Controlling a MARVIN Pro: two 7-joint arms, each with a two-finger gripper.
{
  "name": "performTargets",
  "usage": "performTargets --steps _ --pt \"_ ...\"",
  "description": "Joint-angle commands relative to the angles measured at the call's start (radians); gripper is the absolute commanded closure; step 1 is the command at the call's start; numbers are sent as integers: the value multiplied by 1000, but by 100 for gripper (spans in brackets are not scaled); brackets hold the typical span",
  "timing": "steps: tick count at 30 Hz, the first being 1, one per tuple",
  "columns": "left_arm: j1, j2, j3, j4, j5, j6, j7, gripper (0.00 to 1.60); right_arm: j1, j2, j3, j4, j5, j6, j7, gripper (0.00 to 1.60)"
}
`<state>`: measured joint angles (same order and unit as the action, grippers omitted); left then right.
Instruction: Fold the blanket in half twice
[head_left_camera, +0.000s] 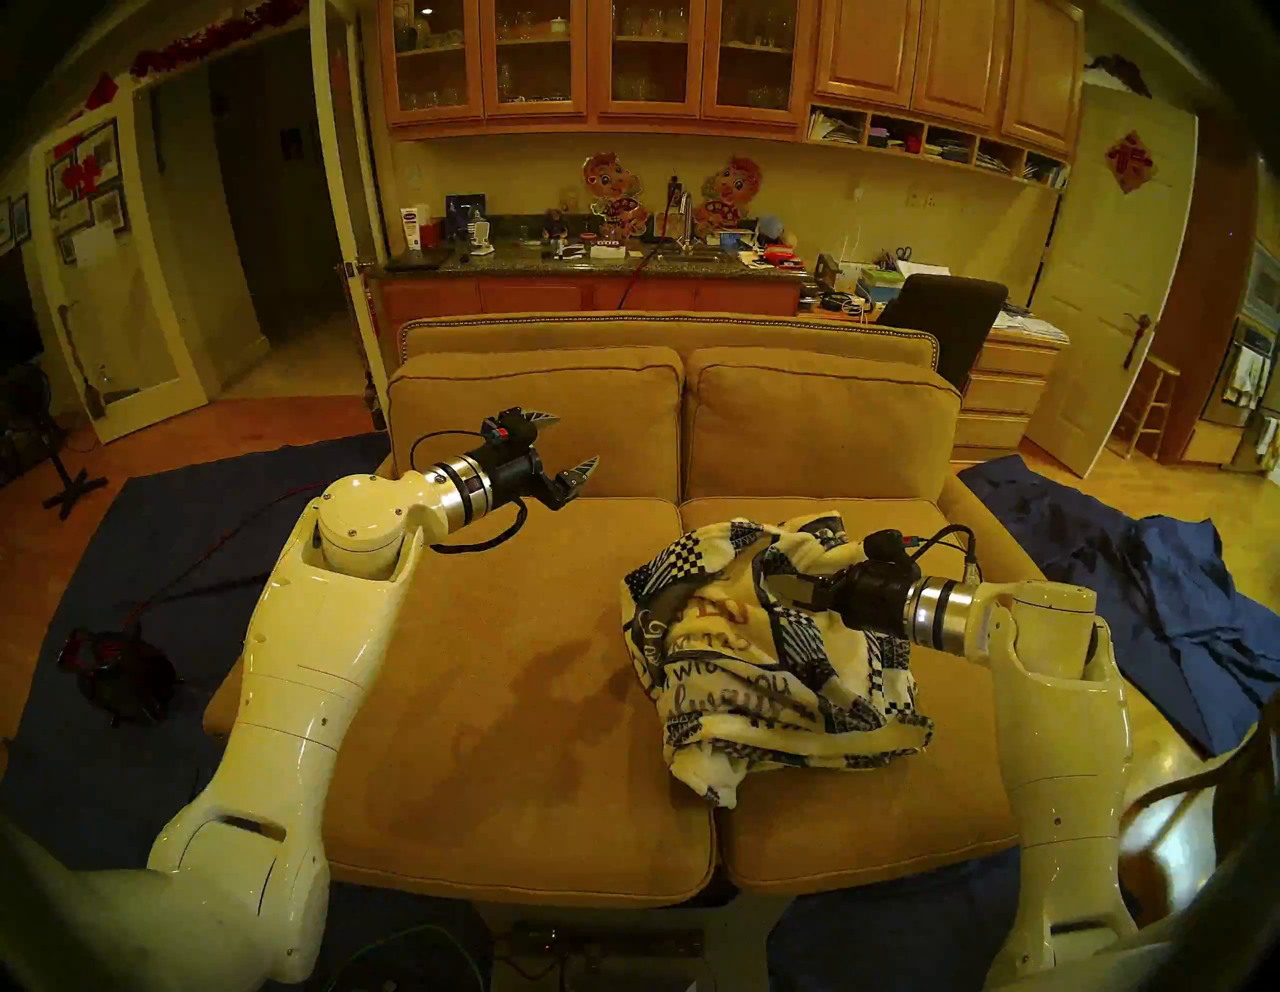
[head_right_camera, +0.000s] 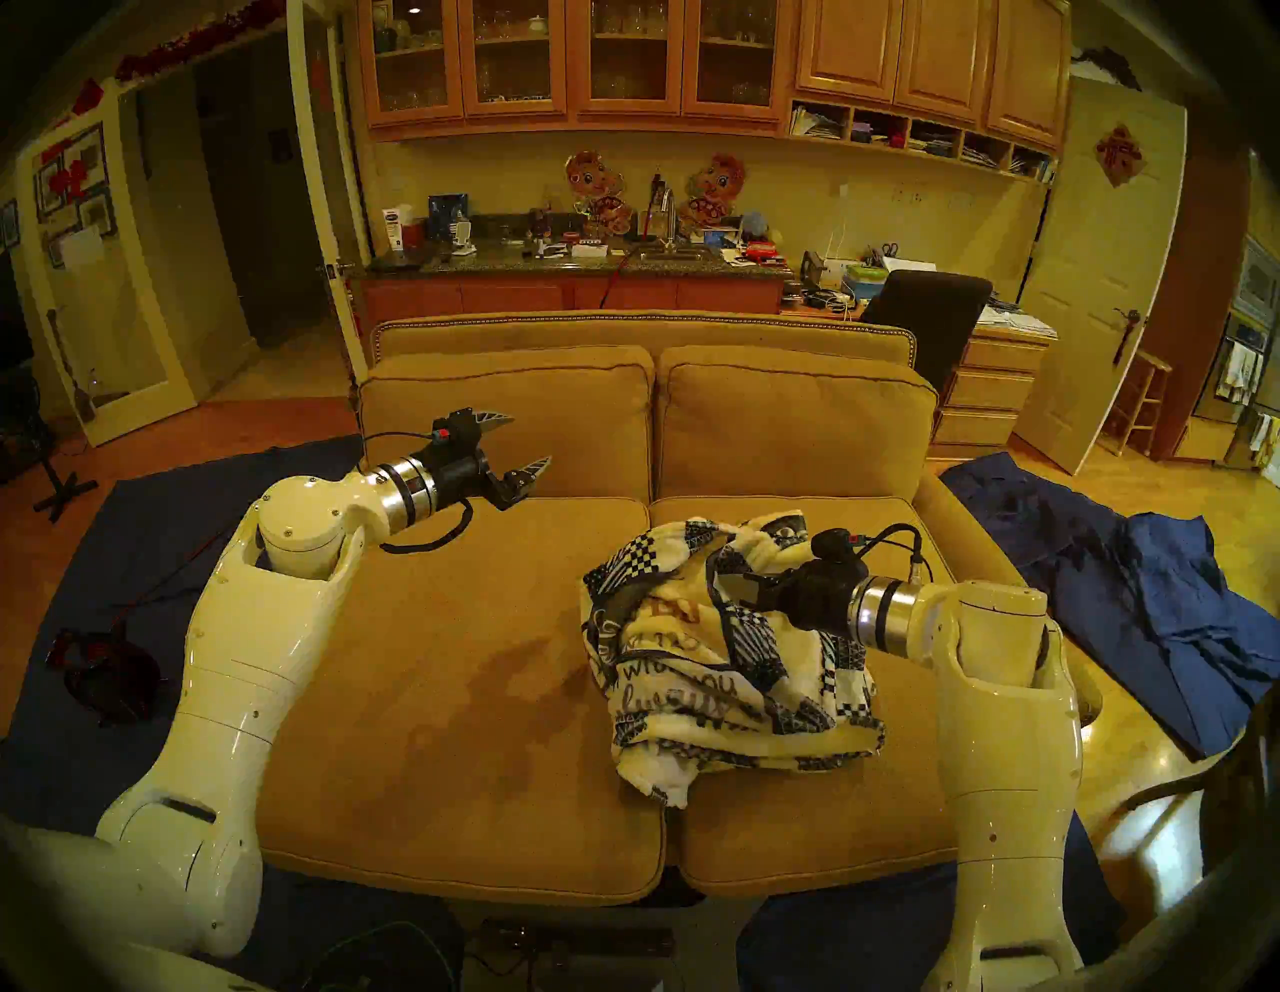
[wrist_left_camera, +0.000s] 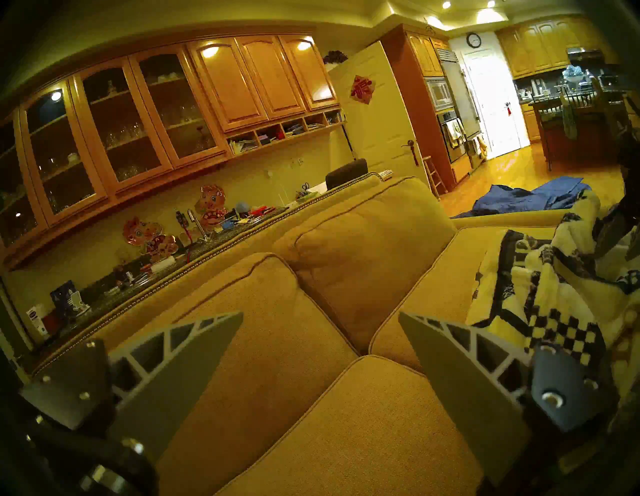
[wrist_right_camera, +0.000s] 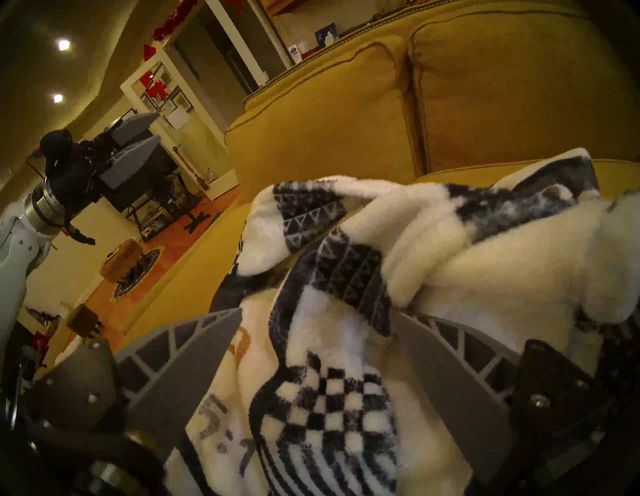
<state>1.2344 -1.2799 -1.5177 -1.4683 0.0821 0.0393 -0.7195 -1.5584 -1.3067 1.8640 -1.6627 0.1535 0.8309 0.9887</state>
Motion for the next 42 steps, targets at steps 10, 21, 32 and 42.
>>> performTargets --steps 10,21,32,42 --pt "-15 0 -3 -9 1 -4 0 0 9 31 18 -19 8 -3 19 13" --pt "-15 -1 -4 -9 2 -4 -1 0 25 22 11 17 3 -22 14 13" --pt "-15 -1 -5 -9 2 -4 -1 0 54 25 -9 50 1 -38 7 16" --pt "-15 -2 -6 -9 3 -4 -2 0 68 24 -31 78 -11 -66 -13 29"
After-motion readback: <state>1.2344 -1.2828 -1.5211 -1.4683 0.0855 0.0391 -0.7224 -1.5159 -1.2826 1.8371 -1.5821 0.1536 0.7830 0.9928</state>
